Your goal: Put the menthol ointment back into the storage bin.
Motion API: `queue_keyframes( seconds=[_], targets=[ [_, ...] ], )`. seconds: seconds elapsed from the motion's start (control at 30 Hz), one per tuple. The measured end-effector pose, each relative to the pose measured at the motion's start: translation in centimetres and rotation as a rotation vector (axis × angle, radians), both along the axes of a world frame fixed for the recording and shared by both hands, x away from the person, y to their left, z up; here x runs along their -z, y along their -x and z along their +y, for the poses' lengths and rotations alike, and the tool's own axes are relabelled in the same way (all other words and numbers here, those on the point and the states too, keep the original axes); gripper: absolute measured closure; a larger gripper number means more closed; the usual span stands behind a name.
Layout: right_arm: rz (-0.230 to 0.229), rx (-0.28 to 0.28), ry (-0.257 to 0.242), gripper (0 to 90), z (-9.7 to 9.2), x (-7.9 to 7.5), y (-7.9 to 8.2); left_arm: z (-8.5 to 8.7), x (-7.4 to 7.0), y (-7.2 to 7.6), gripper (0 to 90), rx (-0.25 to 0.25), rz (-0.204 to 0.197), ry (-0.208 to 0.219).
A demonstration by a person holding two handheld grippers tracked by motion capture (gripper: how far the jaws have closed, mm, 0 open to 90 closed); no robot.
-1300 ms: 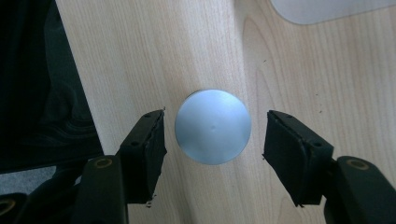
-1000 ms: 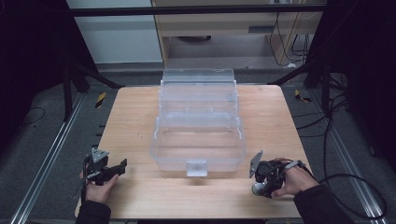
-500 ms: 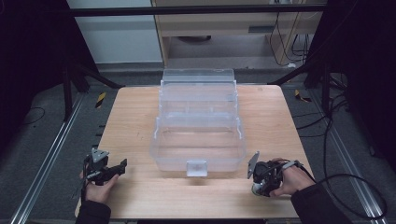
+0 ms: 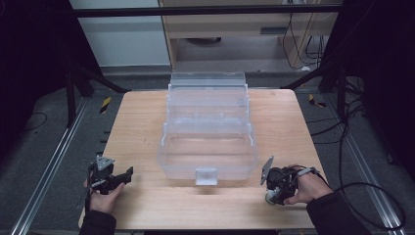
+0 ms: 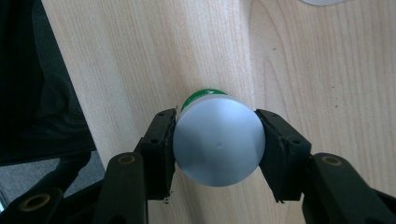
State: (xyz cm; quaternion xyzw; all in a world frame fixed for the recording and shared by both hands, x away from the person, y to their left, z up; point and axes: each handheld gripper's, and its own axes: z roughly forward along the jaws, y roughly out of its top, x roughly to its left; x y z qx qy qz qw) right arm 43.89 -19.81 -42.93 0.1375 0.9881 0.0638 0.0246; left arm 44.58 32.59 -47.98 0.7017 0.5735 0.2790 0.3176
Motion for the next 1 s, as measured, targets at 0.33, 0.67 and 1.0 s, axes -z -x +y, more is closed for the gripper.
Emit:
queue_keyframes(
  seconds=[0.33, 0.67, 1.0],
  targets=[
    [-0.027, 0.027, -0.035, 50.3, -0.2, -2.7, -0.4, 0.0, 0.0, 0.0, 22.3, 0.0, 0.002, -0.001],
    [-0.035, 0.042, -0.052, 50.4, -0.5, -4.6, -0.6, 0.0, 0.0, 0.0, 22.3, 0.002, 0.006, -0.003],
    [-0.048, 0.061, -0.075, 50.4, -0.5, -7.0, -1.3, 0.0, 0.1, -0.1, 22.3, 0.002, 0.011, -0.003]
  ],
)
